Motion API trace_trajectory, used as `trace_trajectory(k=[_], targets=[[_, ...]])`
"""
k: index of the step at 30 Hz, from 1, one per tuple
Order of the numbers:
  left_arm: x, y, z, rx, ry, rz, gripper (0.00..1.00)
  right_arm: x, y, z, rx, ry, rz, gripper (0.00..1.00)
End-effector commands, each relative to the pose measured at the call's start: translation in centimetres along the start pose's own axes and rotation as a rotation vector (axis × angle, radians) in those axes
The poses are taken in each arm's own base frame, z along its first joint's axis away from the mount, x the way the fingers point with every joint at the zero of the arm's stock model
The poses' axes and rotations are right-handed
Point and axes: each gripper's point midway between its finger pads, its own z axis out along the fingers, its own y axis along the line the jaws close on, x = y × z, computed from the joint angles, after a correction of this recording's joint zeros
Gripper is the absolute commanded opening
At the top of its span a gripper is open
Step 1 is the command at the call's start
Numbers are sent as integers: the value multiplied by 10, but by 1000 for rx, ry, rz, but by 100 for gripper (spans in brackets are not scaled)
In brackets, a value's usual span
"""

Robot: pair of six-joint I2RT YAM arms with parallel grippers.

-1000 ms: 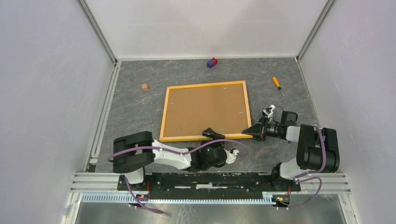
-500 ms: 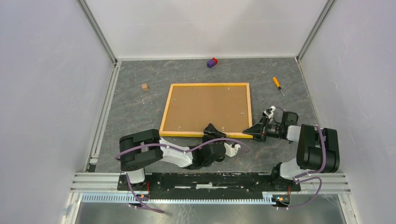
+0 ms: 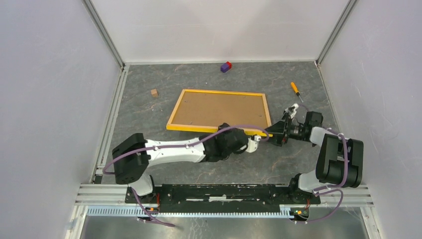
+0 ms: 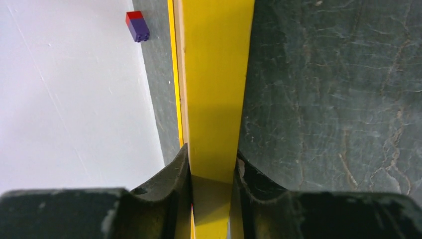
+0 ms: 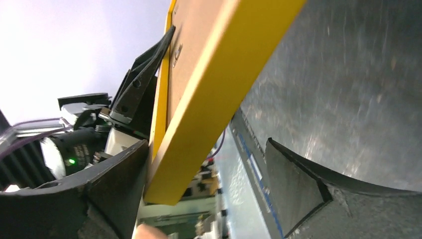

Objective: Take the photo out of the frame

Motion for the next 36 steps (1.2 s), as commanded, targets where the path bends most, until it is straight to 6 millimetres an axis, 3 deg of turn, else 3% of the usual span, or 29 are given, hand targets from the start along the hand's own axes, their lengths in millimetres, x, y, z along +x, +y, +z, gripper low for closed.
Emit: trace_trajectory(k=[1, 6, 13, 19, 26, 36], targets=[[4, 58, -32, 69, -8, -317, 2, -28, 20, -18, -13, -48, -270, 92], [3, 80, -45, 171, -44, -327, 2, -44, 39, -36, -60, -108, -399, 95], [-4, 108, -67, 405, -105, -398, 2, -51, 27, -47, 15, -131, -490, 96], [-6, 123, -82, 448, -128, -407, 2, -45, 25, -48, 39, -114, -564, 98], [-19, 143, -98, 537, -161, -545, 2, -44, 23, -48, 41, -111, -566, 98], [-29, 180, -90, 592, -210, -860, 2, -42, 22, -48, 54, -114, -571, 98]])
